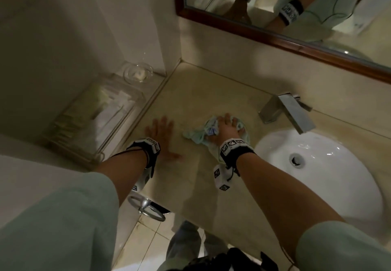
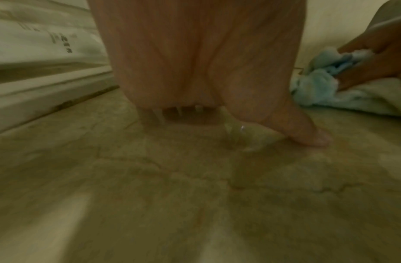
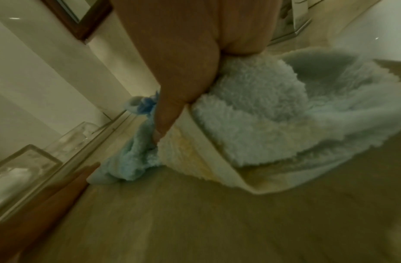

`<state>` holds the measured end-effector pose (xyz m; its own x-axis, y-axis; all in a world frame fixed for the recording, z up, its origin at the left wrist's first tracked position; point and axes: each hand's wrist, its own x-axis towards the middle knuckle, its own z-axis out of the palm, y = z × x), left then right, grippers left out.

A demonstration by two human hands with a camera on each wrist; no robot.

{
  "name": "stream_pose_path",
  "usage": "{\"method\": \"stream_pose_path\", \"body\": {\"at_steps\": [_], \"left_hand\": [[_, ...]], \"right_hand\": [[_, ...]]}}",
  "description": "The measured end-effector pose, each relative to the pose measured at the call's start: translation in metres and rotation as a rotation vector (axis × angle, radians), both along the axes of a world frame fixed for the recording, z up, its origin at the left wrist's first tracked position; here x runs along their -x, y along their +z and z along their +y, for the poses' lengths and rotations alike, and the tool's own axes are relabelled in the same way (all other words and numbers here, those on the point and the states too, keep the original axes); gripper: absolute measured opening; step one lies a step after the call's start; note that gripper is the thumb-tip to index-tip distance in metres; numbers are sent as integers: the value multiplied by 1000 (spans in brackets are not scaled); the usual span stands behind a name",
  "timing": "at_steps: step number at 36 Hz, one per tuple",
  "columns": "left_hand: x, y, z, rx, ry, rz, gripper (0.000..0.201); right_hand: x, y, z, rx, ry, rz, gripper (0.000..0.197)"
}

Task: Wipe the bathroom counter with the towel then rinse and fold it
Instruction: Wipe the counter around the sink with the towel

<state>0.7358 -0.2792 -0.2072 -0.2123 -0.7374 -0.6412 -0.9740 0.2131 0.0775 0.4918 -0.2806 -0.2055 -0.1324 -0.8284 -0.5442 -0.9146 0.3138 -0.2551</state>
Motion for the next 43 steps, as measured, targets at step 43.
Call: {"method": "stream_pose_path", "body": {"at_steps": [43], "left_hand": [[-5, -20, 7, 140, 26, 85, 144]], "right_hand": [[9, 10, -50, 45, 6, -32, 106]]}}
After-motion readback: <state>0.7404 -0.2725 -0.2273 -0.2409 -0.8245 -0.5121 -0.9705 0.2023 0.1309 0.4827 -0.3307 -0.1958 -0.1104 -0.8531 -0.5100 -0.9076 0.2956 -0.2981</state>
